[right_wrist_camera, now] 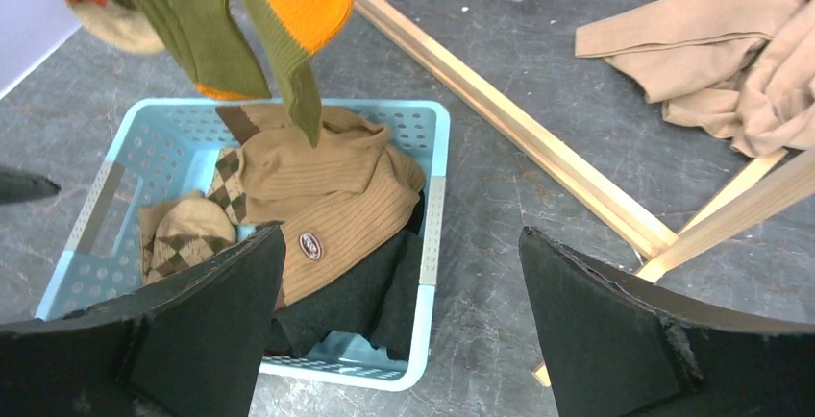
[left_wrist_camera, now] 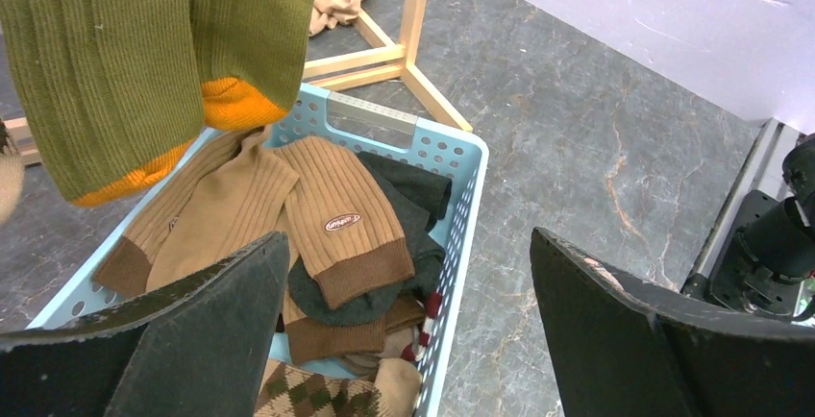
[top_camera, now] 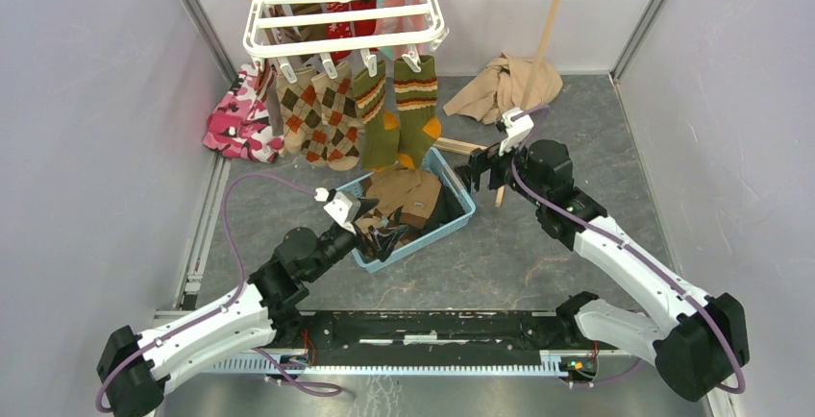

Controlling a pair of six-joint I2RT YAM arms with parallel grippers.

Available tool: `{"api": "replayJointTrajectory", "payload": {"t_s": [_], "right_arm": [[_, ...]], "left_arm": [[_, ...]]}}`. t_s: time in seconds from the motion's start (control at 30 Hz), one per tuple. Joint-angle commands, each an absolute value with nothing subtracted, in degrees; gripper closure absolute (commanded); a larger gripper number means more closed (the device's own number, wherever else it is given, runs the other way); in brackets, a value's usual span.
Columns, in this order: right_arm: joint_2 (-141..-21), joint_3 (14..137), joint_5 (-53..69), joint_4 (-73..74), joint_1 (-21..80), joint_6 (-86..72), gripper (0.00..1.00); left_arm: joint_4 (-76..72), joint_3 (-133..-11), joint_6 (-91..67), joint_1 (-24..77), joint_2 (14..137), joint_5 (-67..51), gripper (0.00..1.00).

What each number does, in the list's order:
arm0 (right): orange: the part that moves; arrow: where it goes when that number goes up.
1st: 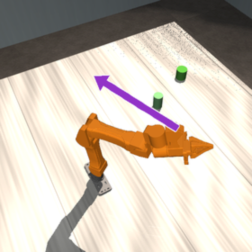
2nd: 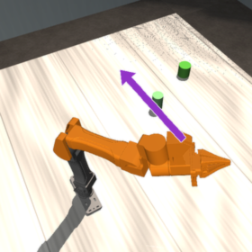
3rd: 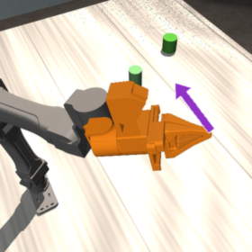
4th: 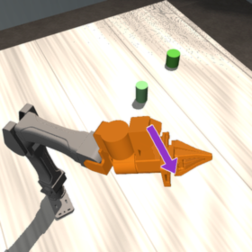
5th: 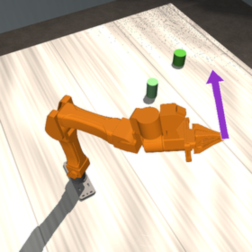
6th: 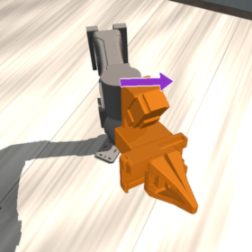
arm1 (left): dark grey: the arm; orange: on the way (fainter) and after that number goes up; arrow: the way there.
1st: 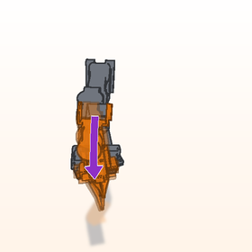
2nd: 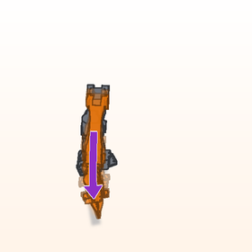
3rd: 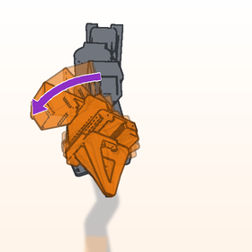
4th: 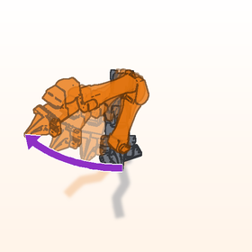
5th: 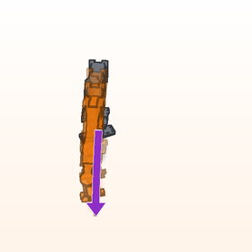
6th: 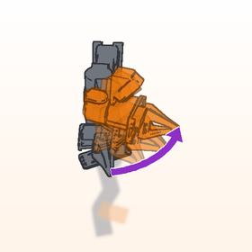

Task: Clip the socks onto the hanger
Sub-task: Reset both arms

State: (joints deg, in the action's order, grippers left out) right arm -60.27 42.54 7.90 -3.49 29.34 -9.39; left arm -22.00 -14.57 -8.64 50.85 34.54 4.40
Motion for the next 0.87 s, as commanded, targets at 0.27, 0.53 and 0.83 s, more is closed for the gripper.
{"api": "replayJointTrajectory", "payload": {"t_s": [0.27,0.53,0.83], "right_arm": [[-57.4,54.3,-11.3,4.6,29.1,-17.9,0.02],[-53.3,53.6,-13.4,7.0,29.1,-16.8,0.02],[-50.8,54.1,-13.4,8.5,29.2,-15.3,0.02]], "left_arm": [[-5.0,-31.9,-10.9,50.6,32.5,4.1,0.0],[0.8,-39.4,-13.9,50.6,31.9,4.9,0.0],[0.5,-40.9,-15.9,50.6,31.0,5.0,0.0]]}}
